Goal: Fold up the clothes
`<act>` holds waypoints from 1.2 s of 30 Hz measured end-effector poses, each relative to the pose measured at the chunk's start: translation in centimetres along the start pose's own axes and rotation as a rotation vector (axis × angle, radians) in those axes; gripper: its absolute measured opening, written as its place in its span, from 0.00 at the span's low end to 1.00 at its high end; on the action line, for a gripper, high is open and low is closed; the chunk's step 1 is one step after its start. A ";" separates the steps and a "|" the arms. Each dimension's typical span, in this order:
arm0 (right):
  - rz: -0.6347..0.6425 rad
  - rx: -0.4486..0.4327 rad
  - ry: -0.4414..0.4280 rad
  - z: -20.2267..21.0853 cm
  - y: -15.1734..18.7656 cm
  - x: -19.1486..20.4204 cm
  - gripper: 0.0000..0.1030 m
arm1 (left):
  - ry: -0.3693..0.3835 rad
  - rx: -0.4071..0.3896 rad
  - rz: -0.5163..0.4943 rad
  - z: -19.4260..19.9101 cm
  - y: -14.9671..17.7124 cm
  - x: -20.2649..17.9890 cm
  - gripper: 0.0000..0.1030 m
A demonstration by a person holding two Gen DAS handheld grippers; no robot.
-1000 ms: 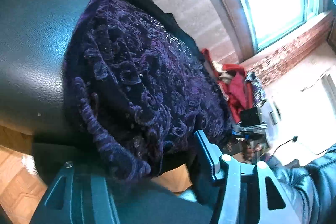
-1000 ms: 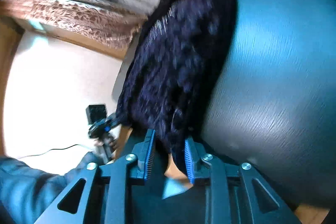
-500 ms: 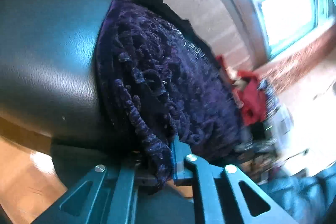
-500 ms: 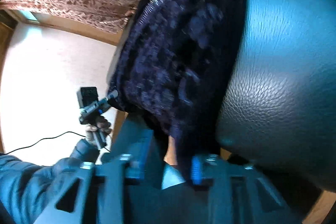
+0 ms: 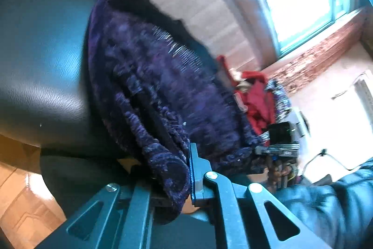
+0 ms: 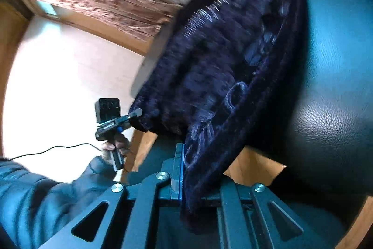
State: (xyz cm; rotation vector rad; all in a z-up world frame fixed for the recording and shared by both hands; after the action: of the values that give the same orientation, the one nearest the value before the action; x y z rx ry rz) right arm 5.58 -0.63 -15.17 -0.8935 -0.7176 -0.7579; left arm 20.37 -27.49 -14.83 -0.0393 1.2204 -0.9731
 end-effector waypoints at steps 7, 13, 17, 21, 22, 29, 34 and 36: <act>0.019 -0.110 -0.101 3.3 -2.0 3.8 0.06 | 0.137 -0.093 0.008 2.8 -2.8 -4.3 0.05; 0.064 -0.223 -0.108 4.4 -9.1 3.4 0.06 | 0.175 -0.257 -0.009 2.9 -11.1 -4.8 0.06; 0.090 -0.270 -0.058 3.9 -15.8 1.8 0.06 | 0.157 -0.345 -0.020 1.1 -17.7 -3.4 0.06; 0.076 -0.309 -0.017 2.8 -22.7 -1.4 0.06 | 0.109 -0.355 0.044 -2.8 -23.1 0.8 0.05; 0.058 -0.319 0.007 2.1 -24.4 -2.5 0.06 | 0.096 -0.356 0.062 -3.8 -24.4 1.8 0.05; -0.174 -0.308 0.141 -3.1 -30.0 -13.8 0.06 | -0.149 -0.213 0.268 -12.1 -27.1 13.3 0.05; -0.178 -0.311 0.113 -3.0 -28.0 -15.2 0.01 | -0.163 -0.153 0.231 -11.9 -25.5 12.9 0.05; -0.179 -0.303 0.102 -2.5 -27.2 -15.1 0.01 | -0.154 -0.142 0.245 -11.2 -24.6 12.7 0.05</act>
State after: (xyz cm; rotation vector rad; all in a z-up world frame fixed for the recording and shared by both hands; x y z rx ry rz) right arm -24.10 -10.03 -17.30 -1.0639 -0.6066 -1.0841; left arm -3.28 -45.65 -16.47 -0.0736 1.1211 -0.6573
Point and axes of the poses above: each gripper's, at about its wrist camera, not at the fingertips, and z roughly against the way its jaws point, x to its left, y to its underside, the point moved 5 cm from there along -z, roughly the way its jaws point, and after that the axes turned 5 degrees about -x, right-handed, at the moved point
